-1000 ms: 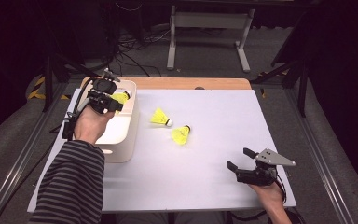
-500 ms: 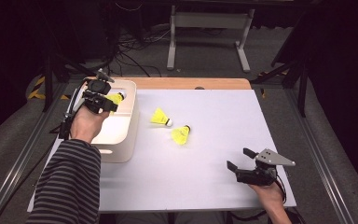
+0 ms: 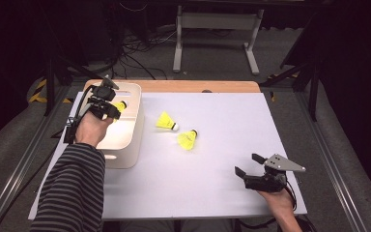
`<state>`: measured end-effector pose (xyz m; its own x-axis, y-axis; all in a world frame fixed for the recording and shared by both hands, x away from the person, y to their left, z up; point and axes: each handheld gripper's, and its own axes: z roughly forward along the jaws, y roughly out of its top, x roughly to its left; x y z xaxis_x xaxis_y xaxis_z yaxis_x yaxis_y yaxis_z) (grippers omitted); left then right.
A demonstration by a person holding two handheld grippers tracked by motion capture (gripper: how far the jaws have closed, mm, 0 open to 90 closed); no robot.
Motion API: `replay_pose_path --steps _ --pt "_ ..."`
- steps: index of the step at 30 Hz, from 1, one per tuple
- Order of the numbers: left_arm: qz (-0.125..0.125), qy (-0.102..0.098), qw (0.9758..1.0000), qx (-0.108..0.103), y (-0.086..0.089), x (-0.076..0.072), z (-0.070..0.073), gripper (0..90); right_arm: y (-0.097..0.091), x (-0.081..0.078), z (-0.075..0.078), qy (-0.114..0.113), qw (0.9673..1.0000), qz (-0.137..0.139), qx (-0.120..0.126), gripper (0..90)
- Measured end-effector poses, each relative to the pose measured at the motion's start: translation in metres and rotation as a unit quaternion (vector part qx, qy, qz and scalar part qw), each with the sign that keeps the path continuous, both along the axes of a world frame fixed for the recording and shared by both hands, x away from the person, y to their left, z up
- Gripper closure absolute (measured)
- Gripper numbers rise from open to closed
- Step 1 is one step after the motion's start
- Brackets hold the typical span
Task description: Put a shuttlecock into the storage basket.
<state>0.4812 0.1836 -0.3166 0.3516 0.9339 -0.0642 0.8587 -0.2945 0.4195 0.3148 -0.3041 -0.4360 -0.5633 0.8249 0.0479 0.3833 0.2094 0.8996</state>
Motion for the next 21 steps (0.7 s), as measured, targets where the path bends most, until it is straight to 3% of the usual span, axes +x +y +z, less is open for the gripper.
replay_pose_path --steps 21 --pt "0.001 0.033 0.9994 -0.005 -0.004 0.018 -0.029 89.2 0.000 0.000 0.000 0.000 1.0000 0.000 -0.002 14.7"
